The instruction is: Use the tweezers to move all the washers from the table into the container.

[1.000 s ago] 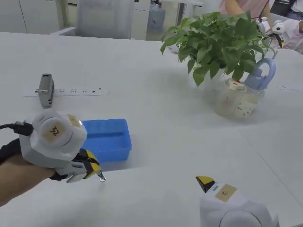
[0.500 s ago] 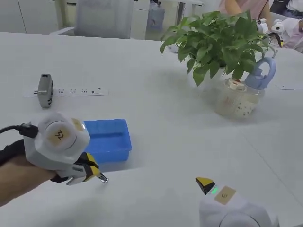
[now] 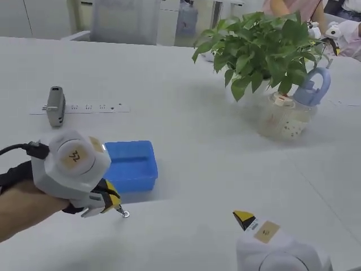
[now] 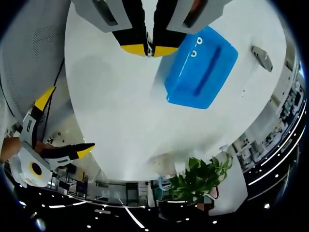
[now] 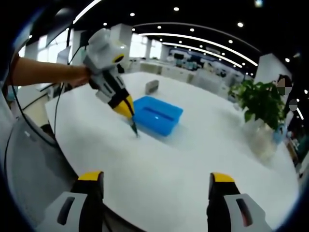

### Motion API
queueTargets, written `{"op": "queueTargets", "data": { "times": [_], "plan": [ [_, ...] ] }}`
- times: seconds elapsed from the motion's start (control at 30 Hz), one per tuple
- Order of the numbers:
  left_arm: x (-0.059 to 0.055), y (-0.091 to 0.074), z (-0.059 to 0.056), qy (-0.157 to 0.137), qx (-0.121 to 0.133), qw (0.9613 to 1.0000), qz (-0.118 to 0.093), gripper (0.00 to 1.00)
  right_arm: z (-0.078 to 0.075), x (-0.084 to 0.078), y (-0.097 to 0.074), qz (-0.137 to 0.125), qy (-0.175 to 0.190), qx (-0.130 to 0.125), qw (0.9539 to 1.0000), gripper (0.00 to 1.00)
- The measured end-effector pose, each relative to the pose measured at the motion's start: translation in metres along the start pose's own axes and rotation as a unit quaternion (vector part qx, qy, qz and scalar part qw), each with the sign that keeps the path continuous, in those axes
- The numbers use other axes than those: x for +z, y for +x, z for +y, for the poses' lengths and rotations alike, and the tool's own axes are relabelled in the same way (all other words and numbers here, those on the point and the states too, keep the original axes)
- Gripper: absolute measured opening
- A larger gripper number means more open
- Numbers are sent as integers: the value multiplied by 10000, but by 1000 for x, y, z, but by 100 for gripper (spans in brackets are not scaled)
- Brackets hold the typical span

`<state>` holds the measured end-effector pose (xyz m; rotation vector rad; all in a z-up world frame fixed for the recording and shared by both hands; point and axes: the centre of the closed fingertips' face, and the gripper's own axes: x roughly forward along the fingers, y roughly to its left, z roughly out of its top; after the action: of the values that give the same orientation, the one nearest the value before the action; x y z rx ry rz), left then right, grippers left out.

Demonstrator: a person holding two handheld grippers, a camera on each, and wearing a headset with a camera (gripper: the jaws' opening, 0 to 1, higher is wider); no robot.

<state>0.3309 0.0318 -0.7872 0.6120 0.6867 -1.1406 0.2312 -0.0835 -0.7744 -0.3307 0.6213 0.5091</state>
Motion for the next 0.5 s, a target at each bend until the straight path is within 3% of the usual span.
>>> {"op": "queueTargets", "data": {
  "times": [0.5],
  "plan": [
    [0,2,-8,85,-168,9997,140,0,-2,-1,0,14,-41,-46,10000,87]
  ]
}}
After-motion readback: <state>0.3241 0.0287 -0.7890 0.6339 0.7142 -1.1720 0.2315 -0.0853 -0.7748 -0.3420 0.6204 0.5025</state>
